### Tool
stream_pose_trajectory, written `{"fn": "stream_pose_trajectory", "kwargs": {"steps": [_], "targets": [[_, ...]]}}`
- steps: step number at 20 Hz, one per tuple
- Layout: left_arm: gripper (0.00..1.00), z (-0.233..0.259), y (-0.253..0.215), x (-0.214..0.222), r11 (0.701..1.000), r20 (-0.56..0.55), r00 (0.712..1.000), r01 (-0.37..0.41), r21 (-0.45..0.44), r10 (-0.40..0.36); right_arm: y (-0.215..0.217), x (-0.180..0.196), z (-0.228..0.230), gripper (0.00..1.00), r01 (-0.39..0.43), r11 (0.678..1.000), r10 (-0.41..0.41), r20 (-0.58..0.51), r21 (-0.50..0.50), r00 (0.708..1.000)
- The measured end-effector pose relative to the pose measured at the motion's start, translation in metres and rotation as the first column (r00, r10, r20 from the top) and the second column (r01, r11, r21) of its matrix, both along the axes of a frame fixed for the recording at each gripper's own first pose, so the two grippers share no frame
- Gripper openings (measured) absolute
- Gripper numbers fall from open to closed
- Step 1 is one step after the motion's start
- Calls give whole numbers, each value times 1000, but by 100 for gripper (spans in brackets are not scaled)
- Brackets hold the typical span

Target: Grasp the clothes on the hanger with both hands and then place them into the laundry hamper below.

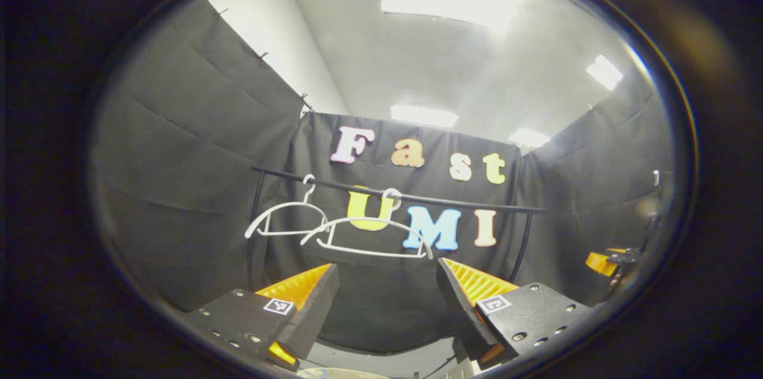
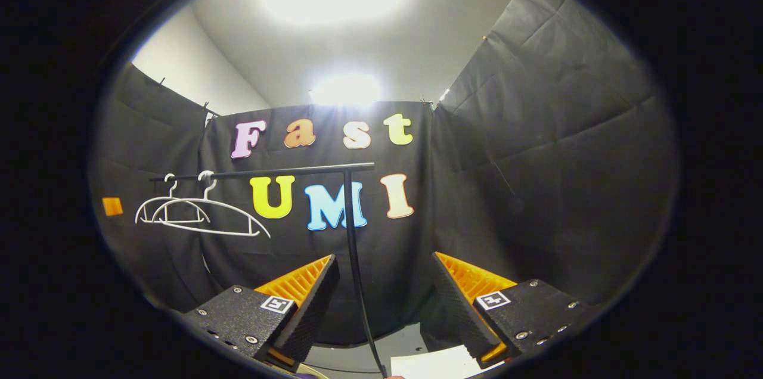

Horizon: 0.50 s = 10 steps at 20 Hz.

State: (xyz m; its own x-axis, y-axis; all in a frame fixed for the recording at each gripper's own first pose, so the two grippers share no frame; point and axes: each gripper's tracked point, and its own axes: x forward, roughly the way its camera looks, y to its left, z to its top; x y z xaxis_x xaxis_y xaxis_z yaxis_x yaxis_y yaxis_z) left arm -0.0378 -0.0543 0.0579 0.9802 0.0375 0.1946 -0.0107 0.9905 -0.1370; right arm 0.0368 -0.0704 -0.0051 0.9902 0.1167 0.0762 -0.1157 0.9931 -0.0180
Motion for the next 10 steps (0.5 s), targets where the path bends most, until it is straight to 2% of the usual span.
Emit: {"fn": "stream_pose_trajectory", "kwargs": {"steps": [3,7,9,10], "targets": [[94,-8,-1,-25,1000,-45,999,-23,1,23,-9,-10,-14,95,-33,997,33,7,-64,999],[89,-11,-4,-38,993,-96,995,-17,118,28,11,-10,-24,95,-68,997,66,-36,-49,997],[100,-15,-10,-38,991,-111,994,22,134,-7,22,-3,-16,95,-62,998,61,-28,-33,998],[100,-17,-10,-35,991,-119,993,32,128,-16,27,0,-11,91,-56,998,56,-17,-25,998]]}}
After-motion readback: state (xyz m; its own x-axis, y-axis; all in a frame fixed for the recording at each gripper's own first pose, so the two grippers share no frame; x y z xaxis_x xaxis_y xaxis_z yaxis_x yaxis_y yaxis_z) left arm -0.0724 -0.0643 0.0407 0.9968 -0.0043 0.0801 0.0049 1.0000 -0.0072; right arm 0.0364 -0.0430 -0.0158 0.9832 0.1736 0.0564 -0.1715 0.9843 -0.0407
